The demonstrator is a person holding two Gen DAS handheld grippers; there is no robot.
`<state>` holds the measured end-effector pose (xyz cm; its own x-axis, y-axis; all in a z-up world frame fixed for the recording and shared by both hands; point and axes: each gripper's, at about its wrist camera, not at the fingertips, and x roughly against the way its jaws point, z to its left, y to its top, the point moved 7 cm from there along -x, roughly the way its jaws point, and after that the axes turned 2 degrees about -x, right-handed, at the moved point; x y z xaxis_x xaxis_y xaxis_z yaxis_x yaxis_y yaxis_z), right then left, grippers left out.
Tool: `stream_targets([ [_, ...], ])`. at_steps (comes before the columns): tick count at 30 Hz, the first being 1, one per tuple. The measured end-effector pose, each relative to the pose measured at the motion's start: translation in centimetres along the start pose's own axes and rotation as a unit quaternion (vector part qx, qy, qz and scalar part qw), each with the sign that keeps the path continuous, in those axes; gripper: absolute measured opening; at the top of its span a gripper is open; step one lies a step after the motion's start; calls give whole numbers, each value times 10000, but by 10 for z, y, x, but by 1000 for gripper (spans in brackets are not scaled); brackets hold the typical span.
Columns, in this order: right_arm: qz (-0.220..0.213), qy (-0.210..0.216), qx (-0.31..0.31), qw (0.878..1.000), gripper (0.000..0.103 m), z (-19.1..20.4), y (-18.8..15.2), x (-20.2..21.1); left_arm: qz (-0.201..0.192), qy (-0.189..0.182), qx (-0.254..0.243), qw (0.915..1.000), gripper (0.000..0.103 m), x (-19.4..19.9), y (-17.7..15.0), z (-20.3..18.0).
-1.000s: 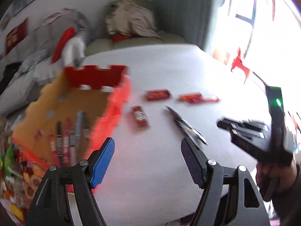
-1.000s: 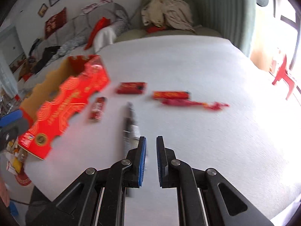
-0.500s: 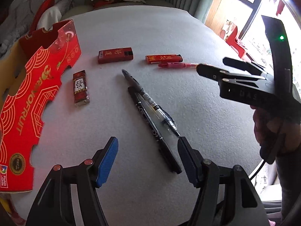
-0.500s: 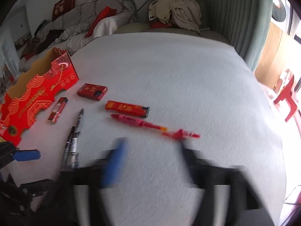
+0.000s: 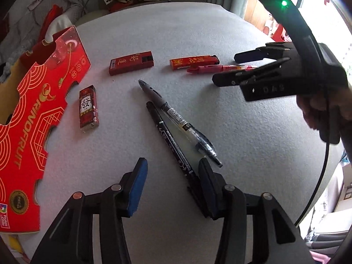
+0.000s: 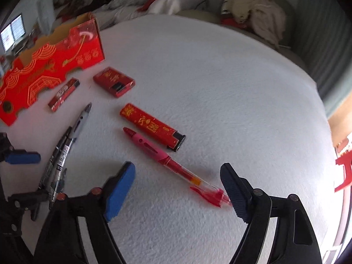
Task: Organize rigid objects
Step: 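Move both open grippers back over the remaining pens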
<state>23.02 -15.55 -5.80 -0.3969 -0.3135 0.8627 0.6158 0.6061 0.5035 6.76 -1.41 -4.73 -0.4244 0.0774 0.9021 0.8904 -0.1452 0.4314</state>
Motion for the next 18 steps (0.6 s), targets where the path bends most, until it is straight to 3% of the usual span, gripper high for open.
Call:
stream_targets([
  [4, 265, 233, -45, 9994, 59, -2, -2, 3, -64, 138, 155, 9998, 54, 0, -1, 25],
  [10, 338, 182, -169, 9991, 59, 17, -19, 18, -21, 246, 346, 9991, 54, -6, 5, 38],
  [18, 190, -155, -786, 9966, 59, 16, -12, 11, -102, 199, 261, 9994, 57, -15, 16, 36],
])
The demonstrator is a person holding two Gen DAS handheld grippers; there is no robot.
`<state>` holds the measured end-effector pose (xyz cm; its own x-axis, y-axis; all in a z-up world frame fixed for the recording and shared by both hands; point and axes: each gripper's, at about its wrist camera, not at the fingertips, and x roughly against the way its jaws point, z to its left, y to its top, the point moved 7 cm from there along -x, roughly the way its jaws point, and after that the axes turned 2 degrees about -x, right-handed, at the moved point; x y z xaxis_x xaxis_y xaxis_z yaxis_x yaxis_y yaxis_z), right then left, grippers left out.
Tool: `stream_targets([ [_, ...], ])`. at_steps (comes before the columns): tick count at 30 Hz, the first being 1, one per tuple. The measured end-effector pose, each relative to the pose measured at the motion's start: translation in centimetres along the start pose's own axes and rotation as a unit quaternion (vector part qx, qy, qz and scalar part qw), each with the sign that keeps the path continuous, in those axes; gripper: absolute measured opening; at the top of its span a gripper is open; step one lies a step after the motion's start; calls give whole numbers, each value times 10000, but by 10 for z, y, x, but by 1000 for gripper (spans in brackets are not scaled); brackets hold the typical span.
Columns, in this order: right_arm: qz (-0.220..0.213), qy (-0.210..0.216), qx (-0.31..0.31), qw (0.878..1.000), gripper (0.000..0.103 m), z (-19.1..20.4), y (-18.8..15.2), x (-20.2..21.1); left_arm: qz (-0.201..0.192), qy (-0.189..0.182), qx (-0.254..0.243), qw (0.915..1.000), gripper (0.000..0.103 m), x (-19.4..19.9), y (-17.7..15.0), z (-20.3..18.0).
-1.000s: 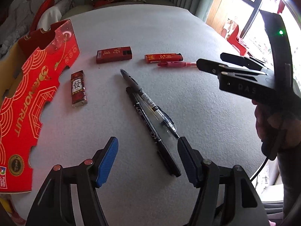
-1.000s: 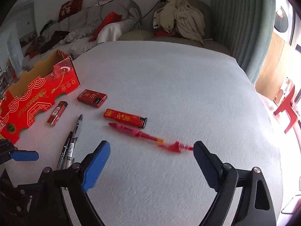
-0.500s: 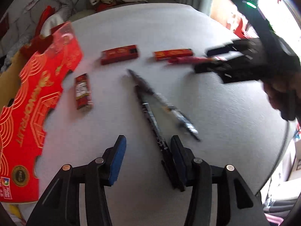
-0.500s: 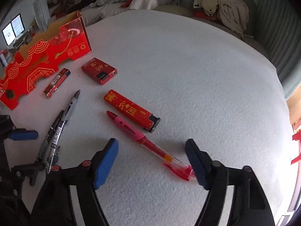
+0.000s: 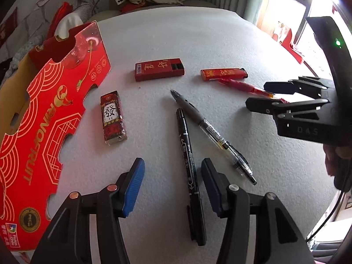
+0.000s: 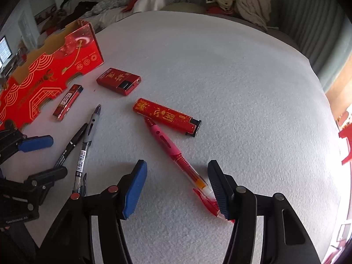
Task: Organize rigid objects
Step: 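Move both open grippers back over the remaining pens, then grasp the black marker with the left gripper while the right gripper grasps the pink pen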
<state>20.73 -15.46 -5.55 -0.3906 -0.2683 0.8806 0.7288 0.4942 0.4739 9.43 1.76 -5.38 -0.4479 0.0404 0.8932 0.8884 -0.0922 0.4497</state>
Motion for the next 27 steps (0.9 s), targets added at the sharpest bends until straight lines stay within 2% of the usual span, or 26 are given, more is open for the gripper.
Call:
stream_targets([
  [2, -34, -45, -101, 9999, 59, 0, 0, 1, 24, 73, 38, 10000, 55, 1, 1, -4],
  [5, -37, -166, -287, 9994, 55, 0, -2, 2, -8, -50, -101, 9999, 39, 4, 1, -11],
  [8, -15, -241, -420, 9988, 23, 3, -6, 8, -40, -114, -199, 9997, 22, 8, -1, -16],
  [9, 0, -256, -480, 9985, 20, 5, -9, 10, -39, -132, -209, 9997, 15, 8, 0, -17],
  [10, -3, -275, -519, 9983, 18, 7, -9, 9, -41, -154, -202, 9997, 12, 8, 1, -17],
  [13, -25, -280, -770, 9966, 11, 7, -16, 13, -46, -223, -121, 9997, 9, 11, 1, -16],
  [16, -54, -190, -1079, 9940, 11, 9, -25, 19, -52, -381, -2, 9993, 9, 14, -3, -11],
  [21, -169, -34, -1443, 9894, 11, 14, -40, 30, -209, -418, -19, 9989, 9, 27, -10, -5],
  [27, -506, 129, -1937, 9797, 11, 21, -52, 53, -335, -483, 180, 9981, 9, 39, -18, 10],
])
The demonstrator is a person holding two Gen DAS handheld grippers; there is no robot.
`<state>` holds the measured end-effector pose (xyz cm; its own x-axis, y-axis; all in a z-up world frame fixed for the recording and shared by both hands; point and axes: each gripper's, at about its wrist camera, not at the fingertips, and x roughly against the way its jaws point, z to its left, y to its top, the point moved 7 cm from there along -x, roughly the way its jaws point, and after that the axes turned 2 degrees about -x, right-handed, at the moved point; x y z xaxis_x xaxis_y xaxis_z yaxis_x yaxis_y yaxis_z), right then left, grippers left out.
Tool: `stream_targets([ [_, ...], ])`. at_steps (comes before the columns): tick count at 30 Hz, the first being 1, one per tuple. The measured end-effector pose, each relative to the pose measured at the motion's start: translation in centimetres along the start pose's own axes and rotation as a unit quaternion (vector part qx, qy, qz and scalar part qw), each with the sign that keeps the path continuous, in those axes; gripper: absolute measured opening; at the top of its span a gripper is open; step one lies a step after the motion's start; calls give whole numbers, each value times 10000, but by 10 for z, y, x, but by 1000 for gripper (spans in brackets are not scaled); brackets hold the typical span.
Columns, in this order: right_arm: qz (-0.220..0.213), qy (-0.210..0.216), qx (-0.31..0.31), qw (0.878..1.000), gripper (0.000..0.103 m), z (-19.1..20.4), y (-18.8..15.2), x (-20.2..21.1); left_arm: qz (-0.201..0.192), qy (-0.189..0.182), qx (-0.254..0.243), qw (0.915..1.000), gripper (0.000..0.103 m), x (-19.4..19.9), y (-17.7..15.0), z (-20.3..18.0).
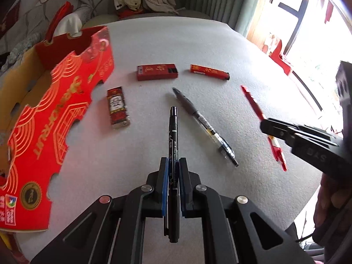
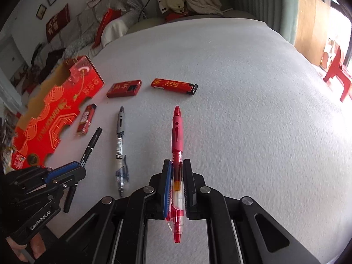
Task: Organize rigid objects
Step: 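Grasp the black marker with the left gripper while the right gripper grasps the pink pen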
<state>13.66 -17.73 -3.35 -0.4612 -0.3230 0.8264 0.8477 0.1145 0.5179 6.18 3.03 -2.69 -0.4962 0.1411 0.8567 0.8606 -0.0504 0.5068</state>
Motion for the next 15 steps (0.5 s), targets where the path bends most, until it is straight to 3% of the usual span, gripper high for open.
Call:
stream_targets([
  [15, -749, 490, -80, 9960, 11, 47, -8, 54, -814, 272, 96, 9963, 9, 61, 15, 18],
])
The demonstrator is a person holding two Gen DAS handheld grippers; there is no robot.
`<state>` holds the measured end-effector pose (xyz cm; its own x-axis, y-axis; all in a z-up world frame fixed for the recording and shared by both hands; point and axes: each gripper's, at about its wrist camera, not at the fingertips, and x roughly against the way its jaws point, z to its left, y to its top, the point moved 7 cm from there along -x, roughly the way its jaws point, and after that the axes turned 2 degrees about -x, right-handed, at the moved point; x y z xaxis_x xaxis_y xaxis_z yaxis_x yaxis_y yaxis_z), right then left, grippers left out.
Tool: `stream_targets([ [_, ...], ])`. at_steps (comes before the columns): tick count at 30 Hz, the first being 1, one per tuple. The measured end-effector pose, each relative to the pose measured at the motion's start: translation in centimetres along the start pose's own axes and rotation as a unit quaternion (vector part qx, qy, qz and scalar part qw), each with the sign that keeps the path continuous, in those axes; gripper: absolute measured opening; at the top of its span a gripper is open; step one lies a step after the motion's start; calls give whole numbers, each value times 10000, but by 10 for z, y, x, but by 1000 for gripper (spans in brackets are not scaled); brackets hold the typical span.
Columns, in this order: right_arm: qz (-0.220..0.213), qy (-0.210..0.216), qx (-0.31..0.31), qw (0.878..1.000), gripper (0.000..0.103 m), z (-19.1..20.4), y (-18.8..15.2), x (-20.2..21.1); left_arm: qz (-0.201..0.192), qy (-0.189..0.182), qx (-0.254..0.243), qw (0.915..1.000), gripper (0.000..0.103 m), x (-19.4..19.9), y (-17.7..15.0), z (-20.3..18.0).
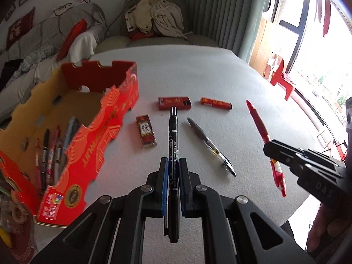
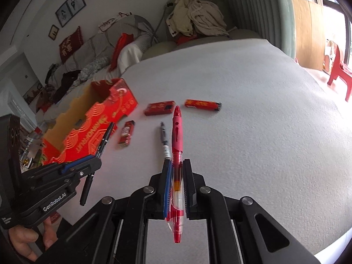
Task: Organize rigid objects
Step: 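Grasp the black marker with the left gripper while the right gripper grasps the pink pen, then carry both pens over the cardboard box and open both grippers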
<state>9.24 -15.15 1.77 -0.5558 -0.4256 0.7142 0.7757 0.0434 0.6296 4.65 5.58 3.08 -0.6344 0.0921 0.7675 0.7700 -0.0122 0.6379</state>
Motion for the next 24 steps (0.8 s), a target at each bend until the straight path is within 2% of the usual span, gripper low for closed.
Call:
stream_targets([
  [5, -156, 140, 255, 9995, 11, 28, 7, 9, -145, 100, 213, 9996, 9, 12, 4, 19],
  [11, -369, 4, 456, 9983, 11, 47, 8, 13, -268, 269, 484, 9981, 9, 26, 4, 47],
  [24, -609, 206, 884, 9940, 11, 96, 16, 23, -562, 496, 889, 9932, 9, 55, 8, 91],
])
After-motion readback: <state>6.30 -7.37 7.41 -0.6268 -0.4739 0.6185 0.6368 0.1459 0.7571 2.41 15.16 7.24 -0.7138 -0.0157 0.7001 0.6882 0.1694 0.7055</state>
